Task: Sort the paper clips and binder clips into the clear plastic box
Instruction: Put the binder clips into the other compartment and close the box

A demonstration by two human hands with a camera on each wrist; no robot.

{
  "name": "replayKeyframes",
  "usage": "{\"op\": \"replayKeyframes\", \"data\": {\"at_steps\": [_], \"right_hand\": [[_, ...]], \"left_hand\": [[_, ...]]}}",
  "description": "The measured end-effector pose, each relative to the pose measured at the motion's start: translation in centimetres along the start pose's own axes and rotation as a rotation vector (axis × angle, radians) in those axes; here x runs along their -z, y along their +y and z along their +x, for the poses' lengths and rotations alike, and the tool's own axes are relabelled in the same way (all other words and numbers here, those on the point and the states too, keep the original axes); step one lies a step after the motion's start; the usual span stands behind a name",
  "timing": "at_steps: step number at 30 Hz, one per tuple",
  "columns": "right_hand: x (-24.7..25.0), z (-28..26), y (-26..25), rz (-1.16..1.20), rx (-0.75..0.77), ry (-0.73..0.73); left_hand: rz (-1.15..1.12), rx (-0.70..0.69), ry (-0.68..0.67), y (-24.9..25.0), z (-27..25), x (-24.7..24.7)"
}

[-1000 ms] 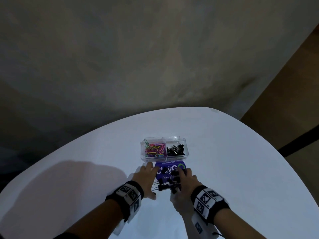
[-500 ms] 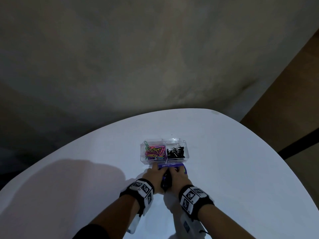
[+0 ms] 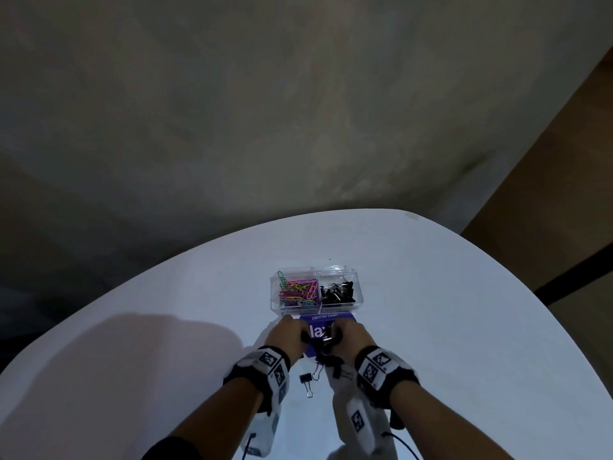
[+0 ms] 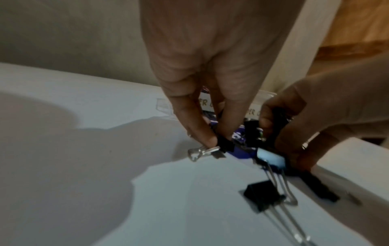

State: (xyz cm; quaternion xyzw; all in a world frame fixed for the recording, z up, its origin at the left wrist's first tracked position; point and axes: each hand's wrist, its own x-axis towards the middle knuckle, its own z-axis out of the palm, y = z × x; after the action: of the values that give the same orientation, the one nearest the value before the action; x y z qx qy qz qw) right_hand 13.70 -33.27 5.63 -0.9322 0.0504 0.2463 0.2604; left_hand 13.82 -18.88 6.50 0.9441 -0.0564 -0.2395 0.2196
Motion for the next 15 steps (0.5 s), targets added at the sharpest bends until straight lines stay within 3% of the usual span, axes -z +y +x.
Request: {"op": "replayKeyframes", "data": {"at_steps": [4, 10, 12, 15], "right_hand": [[1.8, -0.9, 1.3, 0.139, -0.016, 0.004], [6.5, -2.0, 2.1, 0.504, -0.019, 0.064], [8.5, -1.1, 1.4, 0.458, 0.02, 0.168], [10.6, 0.9, -0.4, 0.191, 0.06, 0.288]], "left_hand": [[-0.203, 0.023, 0.015, -0.4, -0.9, 1.1], [-0.465, -0.106, 0.062, 1.7, -1.5, 4.1], [-0.499, -0.134, 0.144, 3.8, -0.2, 5.4], [-0.479, -0.135, 0.288, 6.7, 2.5, 6.7]]}}
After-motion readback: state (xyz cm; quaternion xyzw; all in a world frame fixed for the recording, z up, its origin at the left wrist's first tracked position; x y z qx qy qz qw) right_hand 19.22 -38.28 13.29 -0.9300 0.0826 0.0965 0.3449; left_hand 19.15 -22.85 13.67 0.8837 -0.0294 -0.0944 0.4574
